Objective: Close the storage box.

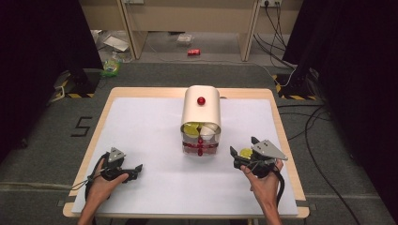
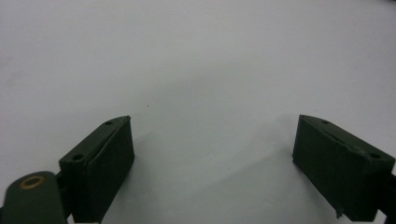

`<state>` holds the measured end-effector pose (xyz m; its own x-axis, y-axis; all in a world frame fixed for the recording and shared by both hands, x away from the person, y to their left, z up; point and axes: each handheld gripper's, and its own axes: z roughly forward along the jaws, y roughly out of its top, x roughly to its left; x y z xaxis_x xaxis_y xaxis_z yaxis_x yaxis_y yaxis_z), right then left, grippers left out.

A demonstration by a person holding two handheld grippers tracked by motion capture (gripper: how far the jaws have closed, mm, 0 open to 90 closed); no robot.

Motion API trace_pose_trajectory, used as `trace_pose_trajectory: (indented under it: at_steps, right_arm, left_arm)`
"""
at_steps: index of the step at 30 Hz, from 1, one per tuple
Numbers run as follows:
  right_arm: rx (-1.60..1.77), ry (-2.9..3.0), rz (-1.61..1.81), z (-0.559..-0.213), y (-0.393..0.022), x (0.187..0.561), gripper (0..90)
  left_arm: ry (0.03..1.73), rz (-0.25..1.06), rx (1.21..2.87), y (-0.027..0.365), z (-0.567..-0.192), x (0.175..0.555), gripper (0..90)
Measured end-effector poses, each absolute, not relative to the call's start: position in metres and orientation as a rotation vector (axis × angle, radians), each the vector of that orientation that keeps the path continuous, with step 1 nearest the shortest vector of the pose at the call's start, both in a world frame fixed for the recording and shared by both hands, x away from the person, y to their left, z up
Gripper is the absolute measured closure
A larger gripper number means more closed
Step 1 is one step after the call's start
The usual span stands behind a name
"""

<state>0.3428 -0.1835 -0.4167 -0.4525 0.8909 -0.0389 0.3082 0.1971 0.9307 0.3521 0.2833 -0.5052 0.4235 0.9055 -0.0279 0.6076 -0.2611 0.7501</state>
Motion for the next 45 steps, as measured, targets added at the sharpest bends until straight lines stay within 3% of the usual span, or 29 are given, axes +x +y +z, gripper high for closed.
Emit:
trace_pose_trajectory:
  at_steps: [45]
  right_arm:
    - [1.162,1.884,1.22,-0.43,-0.207,0.319,15.7]
  left_arm:
    - [1.277,0.544,1.981,0.283,-0.505,0.352,11.8]
